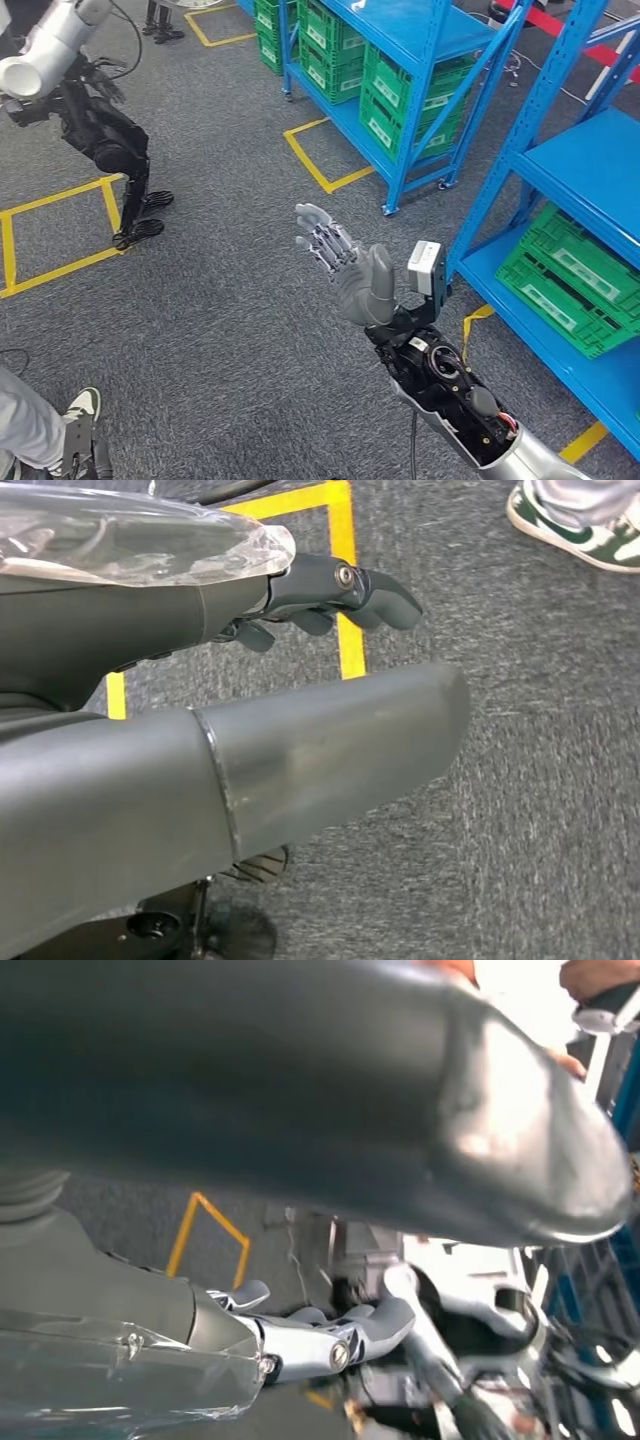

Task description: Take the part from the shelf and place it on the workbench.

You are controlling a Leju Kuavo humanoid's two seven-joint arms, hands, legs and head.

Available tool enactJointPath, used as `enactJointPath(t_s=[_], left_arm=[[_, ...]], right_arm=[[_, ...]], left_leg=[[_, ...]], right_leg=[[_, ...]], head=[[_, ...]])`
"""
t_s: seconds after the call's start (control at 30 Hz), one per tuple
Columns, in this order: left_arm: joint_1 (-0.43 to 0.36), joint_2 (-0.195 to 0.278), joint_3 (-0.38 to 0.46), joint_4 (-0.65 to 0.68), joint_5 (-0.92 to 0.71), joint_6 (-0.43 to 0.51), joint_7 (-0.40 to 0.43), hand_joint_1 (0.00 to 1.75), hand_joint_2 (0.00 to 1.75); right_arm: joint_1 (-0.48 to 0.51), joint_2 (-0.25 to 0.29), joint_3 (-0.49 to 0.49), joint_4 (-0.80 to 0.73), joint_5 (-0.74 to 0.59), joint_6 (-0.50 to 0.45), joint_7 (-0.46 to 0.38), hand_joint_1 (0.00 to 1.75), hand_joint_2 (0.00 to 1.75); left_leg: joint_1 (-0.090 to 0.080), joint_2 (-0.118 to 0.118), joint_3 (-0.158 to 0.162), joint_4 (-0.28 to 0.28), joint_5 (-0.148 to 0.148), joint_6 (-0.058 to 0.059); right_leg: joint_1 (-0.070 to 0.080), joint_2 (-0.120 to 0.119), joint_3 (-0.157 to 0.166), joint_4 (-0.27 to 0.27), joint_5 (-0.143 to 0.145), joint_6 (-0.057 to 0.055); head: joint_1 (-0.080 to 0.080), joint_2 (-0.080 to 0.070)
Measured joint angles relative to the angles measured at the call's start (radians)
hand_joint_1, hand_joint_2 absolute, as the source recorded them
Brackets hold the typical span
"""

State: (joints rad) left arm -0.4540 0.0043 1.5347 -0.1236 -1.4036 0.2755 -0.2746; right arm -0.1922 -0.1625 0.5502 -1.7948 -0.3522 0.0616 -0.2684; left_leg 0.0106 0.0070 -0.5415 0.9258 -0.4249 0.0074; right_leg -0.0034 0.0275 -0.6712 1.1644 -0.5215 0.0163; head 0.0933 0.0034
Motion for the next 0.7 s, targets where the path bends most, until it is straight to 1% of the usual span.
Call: enactJointPath(t_s=[0.03,0.07,0.1,0.13,0.17,0.2,0.23,0.27,0.3,0.33,0.37,0.4,0.43,0.47,0.5,0.53,0.57,0.6,0.63,0.67,0.7], left_arm=[[0.001,0.001,0.0,0.0,0.0,0.0,0.0,0.0,0.0],[0.002,0.001,0.0,0.0,0.0,0.0,0.0,0.0,0.0],[0.002,0.002,0.0,0.0,0.0,0.0,0.0,0.0,0.0],[0.002,0.002,0.0,0.0,0.0,0.0,0.0,0.0,0.0],[0.002,0.001,0.0,0.0,0.0,0.0,0.0,0.0,0.0],[0.002,0.002,0.0,0.0,0.0,0.0,0.0,0.0,0.0],[0.001,0.003,0.0,0.0,0.0,0.0,0.0,0.0,0.0],[0.001,0.003,0.0,0.0,0.0,0.0,0.0,0.0,0.0],[0.001,0.004,0.0,0.0,0.0,0.0,0.0,0.0,0.0],[0.001,0.004,0.0,0.0,0.0,0.0,0.0,0.0,0.0],[0.0,0.003,0.0,0.0,0.0,0.0,0.0,0.0,0.0],[0.0,0.003,0.0,0.0,0.0,0.0,0.0,0.0,0.0],[-0.001,0.002,0.0,0.0,0.0,0.0,0.0,0.0,0.0],[0.0,0.003,0.0,0.0,0.001,0.0,0.0,0.0,0.0],[0.002,0.003,0.0,0.0,0.001,0.001,0.0,0.0,0.0],[0.005,0.004,0.0,0.0,0.002,0.001,0.0,0.0,0.0],[0.009,0.005,0.0,0.0,0.003,0.001,0.0,0.0,0.0],[0.012,0.006,0.0,0.0,0.003,0.001,0.0,0.0,0.0],[0.013,0.006,0.0,0.0,0.003,0.001,0.0,0.0,0.0],[0.013,0.006,0.0,0.0,0.003,0.001,0.0,0.0,0.0],[0.012,0.007,0.0,0.0,0.003,0.001,0.0,0.0,0.0]], right_arm=[[-0.001,0.0,0.001,0.002,-0.001,0.0,-0.001,0.0,0.0],[-0.001,0.0,0.001,0.004,-0.002,0.0,-0.001,0.0,0.0],[-0.001,0.0,0.002,0.007,-0.003,0.0,-0.002,0.0,0.0],[-0.002,0.0,0.002,0.008,-0.004,0.0,-0.002,0.0,0.0],[-0.005,0.0,0.002,0.01,-0.005,0.001,-0.003,0.0,0.0],[-0.007,0.0,0.002,0.011,-0.006,0.001,-0.004,0.0,0.0],[-0.011,0.0,0.002,0.012,-0.006,0.001,-0.004,0.0,0.0],[-0.013,0.0,0.002,0.013,-0.006,0.001,-0.004,0.0,0.0],[-0.015,0.0,0.002,0.014,-0.006,0.001,-0.004,0.0,0.0],[-0.016,0.0,0.002,0.015,-0.006,0.001,-0.004,0.0,0.0],[-0.016,0.0,0.002,0.016,-0.006,0.001,-0.004,0.0,0.0],[-0.017,0.0,0.002,0.017,-0.006,0.001,-0.005,0.0,0.0],[-0.02,0.0,0.002,0.018,-0.007,0.001,-0.006,0.0,0.0],[-0.023,0.0,0.002,0.019,-0.007,0.002,-0.006,0.0,0.0],[-0.025,0.001,0.003,0.021,-0.008,0.002,-0.006,0.0,0.0],[-0.027,0.001,0.003,0.023,-0.008,0.002,-0.006,0.0,0.0],[-0.028,0.001,0.003,0.025,-0.008,0.002,-0.006,0.0,0.0],[-0.028,0.001,0.004,0.027,-0.008,0.002,-0.006,0.0,0.0],[-0.028,0.001,0.004,0.029,-0.008,0.002,-0.006,0.0,0.0],[-0.028,0.001,0.004,0.03,-0.008,0.002,-0.006,0.0,0.0],[-0.028,0.001,0.005,0.03,-0.008,0.002,-0.006,0.0,0.0]], left_leg=[[-0.001,0.012,0.0,0.0,-0.001,0.001],[-0.001,0.024,0.001,0.0,-0.002,0.001],[-0.001,0.034,0.002,0.001,-0.004,0.0],[-0.001,0.044,0.004,0.001,-0.006,-0.002],[-0.001,0.053,0.008,0.002,-0.009,-0.006],[-0.001,0.062,0.011,0.002,-0.011,-0.01],[-0.004,0.071,0.013,0.003,-0.014,-0.015],[-0.006,0.079,0.015,0.004,-0.016,-0.02],[-0.008,0.088,0.016,0.003,-0.017,-0.024],[-0.008,0.098,0.017,0.004,-0.018,-0.029],[-0.005,0.101,0.018,0.005,-0.021,-0.035],[-0.003,0.09,0.014,0.015,-0.03,-0.04],[0.0,0.07,0.002,0.045,-0.05,-0.044],[0.001,0.044,-0.021,0.096,-0.079,-0.046],[0.002,0.02,-0.055,0.168,-0.113,-0.047],[0.001,0.009,-0.094,0.243,-0.142,-0.047],[0.001,0.003,-0.125,0.299,-0.155,-0.045],[0.0,-0.001,-0.141,0.319,-0.149,-0.042],[-0.001,-0.003,-0.136,0.295,-0.123,-0.038],[-0.002,-0.011,-0.112,0.235,-0.084,-0.032],[-0.003,-0.031,-0.08,0.158,-0.046,-0.026]], right_leg=[[-0.003,-0.012,-0.03,0.064,-0.022,0.004],[-0.006,-0.018,-0.046,0.097,-0.027,0.007],[-0.009,-0.022,-0.043,0.092,-0.015,0.009],[-0.012,-0.029,-0.016,0.04,0.017,0.011],[-0.014,-0.042,0.024,-0.039,0.052,0.011],[-0.012,-0.064,0.062,-0.111,0.074,0.009],[-0.01,-0.081,0.093,-0.17,0.09,0.005],[-0.006,-0.091,0.107,-0.198,0.092,-0.001],[-0.001,-0.09,0.109,-0.201,0.088,-0.009],[0.001,-0.078,0.11,-0.203,0.092,-0.015],[0.001,-0.066,0.109,-0.203,0.094,-0.022],[0.0,-0.055,0.11,-0.205,0.096,-0.028],[-0.002,-0.044,0.11,-0.207,0.099,-0.033],[-0.004,-0.034,0.111,-0.208,0.101,-0.038],[-0.003,-0.024,0.109,-0.208,0.102,-0.041],[-0.001,-0.012,0.109,-0.208,0.102,-0.044],[0.0,0.002,0.108,-0.208,0.103,-0.045],[0.002,0.016,0.109,-0.207,0.103,-0.045],[0.004,0.031,0.109,-0.207,0.103,-0.046],[0.005,0.045,0.111,-0.207,0.103,-0.046],[0.005,0.057,0.112,-0.207,0.103,-0.045]], head=[[0.001,0.0],[0.001,0.0],[0.001,0.0],[0.002,0.0],[0.003,0.0],[0.004,0.0],[0.004,0.0],[0.002,0.0],[0.0,0.0],[-0.002,0.0],[-0.004,0.0],[-0.006,0.0],[-0.008,0.0],[-0.011,0.0],[-0.013,0.0],[-0.015,0.0],[-0.016,0.0],[-0.016,0.0],[-0.016,0.0],[-0.016,0.0],[-0.016,0.0]])
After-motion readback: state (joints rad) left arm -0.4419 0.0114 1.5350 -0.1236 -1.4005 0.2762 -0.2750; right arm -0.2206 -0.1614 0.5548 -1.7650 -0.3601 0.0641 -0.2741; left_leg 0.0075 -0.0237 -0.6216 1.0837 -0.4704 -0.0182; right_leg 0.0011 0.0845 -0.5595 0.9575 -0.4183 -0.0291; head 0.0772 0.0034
